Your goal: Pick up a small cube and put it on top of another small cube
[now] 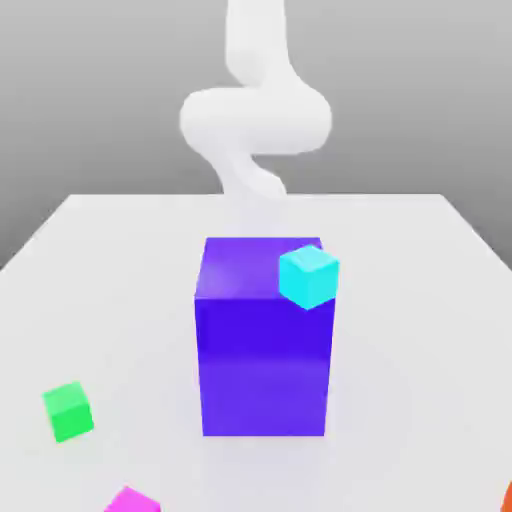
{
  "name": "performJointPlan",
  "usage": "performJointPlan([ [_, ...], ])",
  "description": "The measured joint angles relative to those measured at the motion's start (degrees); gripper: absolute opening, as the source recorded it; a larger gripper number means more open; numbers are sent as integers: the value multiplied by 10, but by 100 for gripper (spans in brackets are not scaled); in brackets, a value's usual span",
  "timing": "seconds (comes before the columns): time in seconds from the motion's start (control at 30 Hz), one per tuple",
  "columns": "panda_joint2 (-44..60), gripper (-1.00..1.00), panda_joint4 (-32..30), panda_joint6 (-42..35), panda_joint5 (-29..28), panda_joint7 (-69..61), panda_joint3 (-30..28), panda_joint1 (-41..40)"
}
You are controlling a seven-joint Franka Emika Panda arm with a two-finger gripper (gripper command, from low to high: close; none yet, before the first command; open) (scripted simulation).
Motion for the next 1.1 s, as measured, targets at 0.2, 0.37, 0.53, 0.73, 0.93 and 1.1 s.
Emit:
performJointPlan([
  [0.2, 128, 0, 6, 36, 1, 24, -8, -18],
  [0.37, 232, 0, 11, 65, 3, 42, -17, -31],
  [0.53, 336, 0, 15, 94, 8, 58, -27, -43],
  [0.73, 461, 0, 21, 129, 18, 75, -36, -63],
  [0.93, 586, 0, 27, 164, 33, 88, -45, -78],
  [1.1, 690, 0, 43, 224, 48, 85, -39, -90],
])
